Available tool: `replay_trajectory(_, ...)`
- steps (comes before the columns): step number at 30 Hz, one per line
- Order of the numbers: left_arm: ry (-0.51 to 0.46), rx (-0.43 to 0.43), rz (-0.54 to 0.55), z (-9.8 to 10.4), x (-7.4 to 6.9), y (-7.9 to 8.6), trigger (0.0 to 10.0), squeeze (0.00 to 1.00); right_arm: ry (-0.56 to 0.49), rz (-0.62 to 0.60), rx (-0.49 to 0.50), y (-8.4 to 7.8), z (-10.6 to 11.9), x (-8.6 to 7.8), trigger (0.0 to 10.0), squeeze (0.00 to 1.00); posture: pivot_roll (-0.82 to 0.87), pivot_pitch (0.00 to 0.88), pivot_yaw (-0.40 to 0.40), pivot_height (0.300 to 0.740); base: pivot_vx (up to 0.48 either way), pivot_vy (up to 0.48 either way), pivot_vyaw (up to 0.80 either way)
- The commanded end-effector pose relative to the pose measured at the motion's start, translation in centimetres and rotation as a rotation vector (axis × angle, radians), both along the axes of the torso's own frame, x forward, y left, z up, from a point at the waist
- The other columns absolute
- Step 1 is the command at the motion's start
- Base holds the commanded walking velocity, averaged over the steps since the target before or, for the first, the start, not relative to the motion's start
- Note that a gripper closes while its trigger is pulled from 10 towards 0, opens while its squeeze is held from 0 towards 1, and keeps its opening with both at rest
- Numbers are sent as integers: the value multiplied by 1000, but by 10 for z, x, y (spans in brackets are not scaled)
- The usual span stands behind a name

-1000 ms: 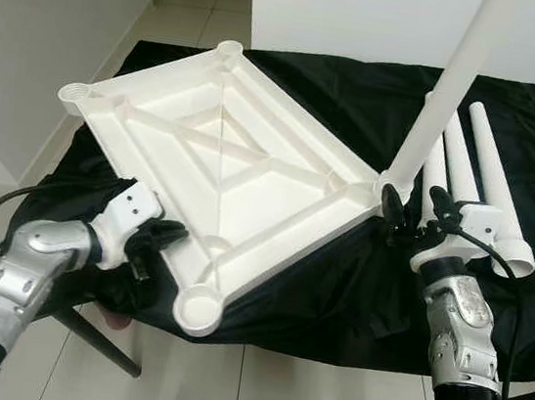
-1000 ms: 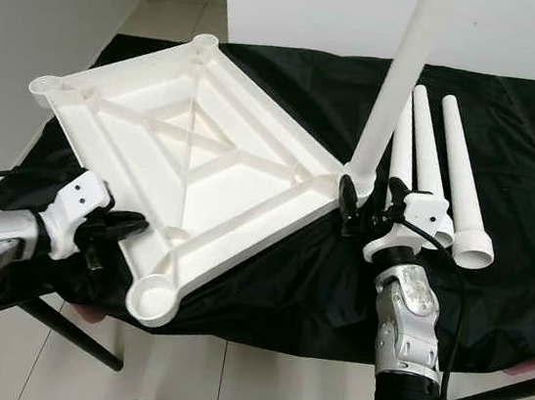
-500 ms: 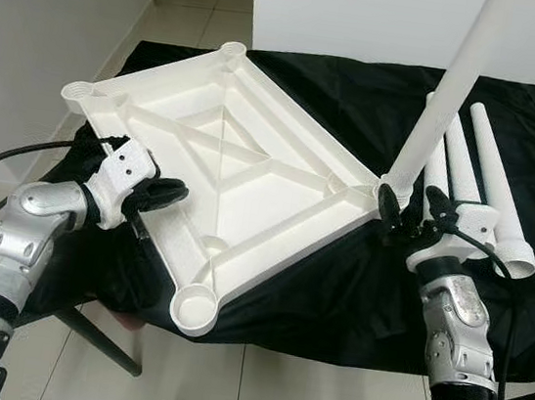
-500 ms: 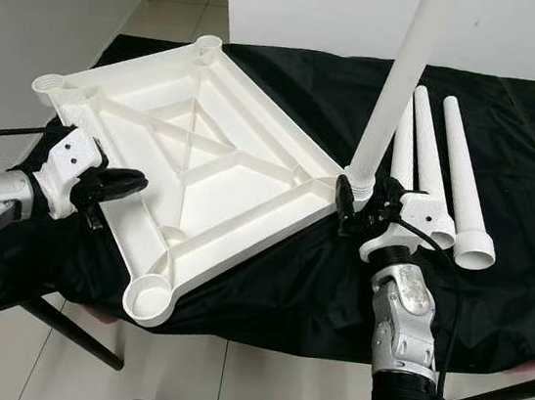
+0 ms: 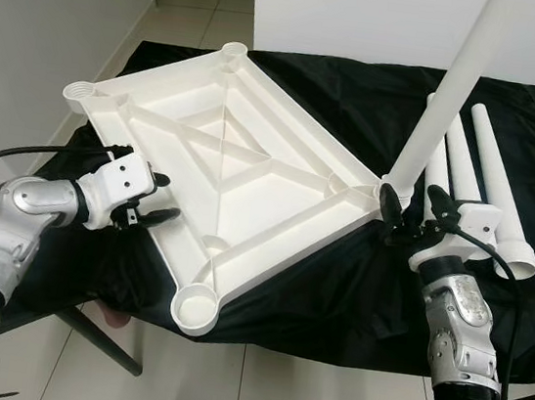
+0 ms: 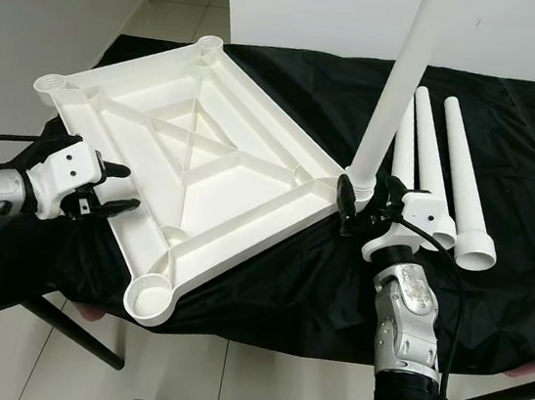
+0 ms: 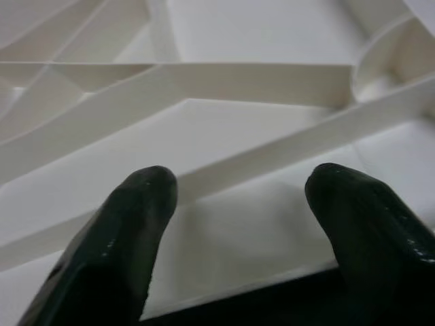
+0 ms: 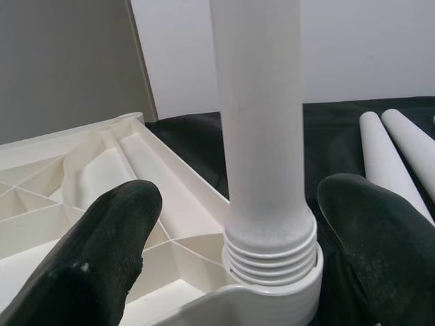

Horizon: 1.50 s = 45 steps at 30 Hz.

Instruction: Building children table

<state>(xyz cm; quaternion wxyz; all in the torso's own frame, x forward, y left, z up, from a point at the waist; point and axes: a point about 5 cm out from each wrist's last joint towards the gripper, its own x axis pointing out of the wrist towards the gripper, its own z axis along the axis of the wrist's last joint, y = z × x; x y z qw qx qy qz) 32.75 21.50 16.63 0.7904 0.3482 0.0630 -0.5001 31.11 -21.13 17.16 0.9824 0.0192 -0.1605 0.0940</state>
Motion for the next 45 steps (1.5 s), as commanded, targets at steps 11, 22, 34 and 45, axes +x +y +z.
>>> replay_trajectory(11,7,165,-103,0,5,0,10000,0,14,13,-10,1,-2,0,10000,0,-65,115,109,740,0,0,0)
replay_trajectory(22,26,219,-191,-5,10,-11,10000,0,22,17,-23,0,-3,-7,10000,0,-85,164,122,740,0,0,0)
replay_trajectory(34,41,255,-275,-10,15,-30,10000,0,31,29,-34,2,-3,-13,10000,0,-101,191,127,740,0,0,0)
replay_trajectory(45,303,227,-337,-17,13,-35,10000,0,38,44,-43,5,-3,-14,10000,0,-106,210,128,740,0,0,0)
